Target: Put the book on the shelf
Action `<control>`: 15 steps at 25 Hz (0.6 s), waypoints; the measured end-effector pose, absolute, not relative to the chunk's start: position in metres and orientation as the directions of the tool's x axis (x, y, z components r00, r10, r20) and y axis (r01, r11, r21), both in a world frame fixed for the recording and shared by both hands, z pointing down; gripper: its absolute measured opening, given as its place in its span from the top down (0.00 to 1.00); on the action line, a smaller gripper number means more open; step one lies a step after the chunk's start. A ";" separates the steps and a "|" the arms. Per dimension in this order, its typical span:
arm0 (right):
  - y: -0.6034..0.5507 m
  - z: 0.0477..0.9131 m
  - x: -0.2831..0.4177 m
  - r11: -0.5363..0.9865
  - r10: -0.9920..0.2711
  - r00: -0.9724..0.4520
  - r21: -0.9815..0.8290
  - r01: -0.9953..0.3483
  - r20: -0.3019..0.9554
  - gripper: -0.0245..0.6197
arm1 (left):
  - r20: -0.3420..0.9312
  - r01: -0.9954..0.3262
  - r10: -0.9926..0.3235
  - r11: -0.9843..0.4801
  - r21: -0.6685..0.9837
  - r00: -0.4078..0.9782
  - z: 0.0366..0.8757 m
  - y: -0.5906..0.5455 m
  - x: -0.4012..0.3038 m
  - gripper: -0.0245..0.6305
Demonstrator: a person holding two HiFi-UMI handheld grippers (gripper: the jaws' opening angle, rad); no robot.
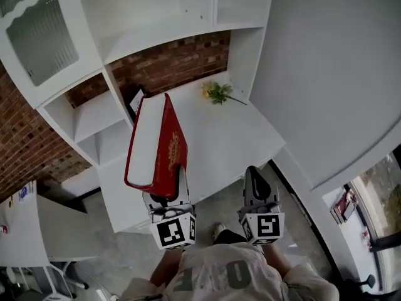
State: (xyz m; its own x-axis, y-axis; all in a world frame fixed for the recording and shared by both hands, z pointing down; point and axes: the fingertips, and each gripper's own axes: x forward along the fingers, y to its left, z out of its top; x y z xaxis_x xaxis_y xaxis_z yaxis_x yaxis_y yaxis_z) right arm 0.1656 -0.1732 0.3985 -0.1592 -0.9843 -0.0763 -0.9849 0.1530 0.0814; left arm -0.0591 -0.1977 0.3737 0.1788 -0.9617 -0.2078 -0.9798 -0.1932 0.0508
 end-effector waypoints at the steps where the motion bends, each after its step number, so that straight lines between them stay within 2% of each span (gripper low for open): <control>1: -0.194 0.395 0.168 0.186 -0.979 -0.192 0.085 -0.979 -0.074 0.94 | -0.208 -0.984 -0.966 -0.170 0.055 0.155 0.369 -0.212 -0.055 0.59; 5: -0.263 0.371 0.159 0.312 -0.938 -0.331 0.166 -0.935 -0.101 0.94 | -0.213 -0.998 -0.977 -0.037 0.056 0.024 0.353 -0.258 -0.057 0.59; 9: -0.303 0.374 0.139 0.381 -0.912 -0.401 0.182 -0.906 -0.085 0.94 | -0.205 -0.994 -0.975 0.065 0.083 -0.080 0.346 -0.281 -0.066 0.59; 15: -0.316 0.371 0.091 0.460 -0.877 -0.473 0.137 -0.877 -0.084 0.94 | -0.240 -0.992 -0.962 0.124 0.036 -0.129 0.327 -0.290 -0.076 0.59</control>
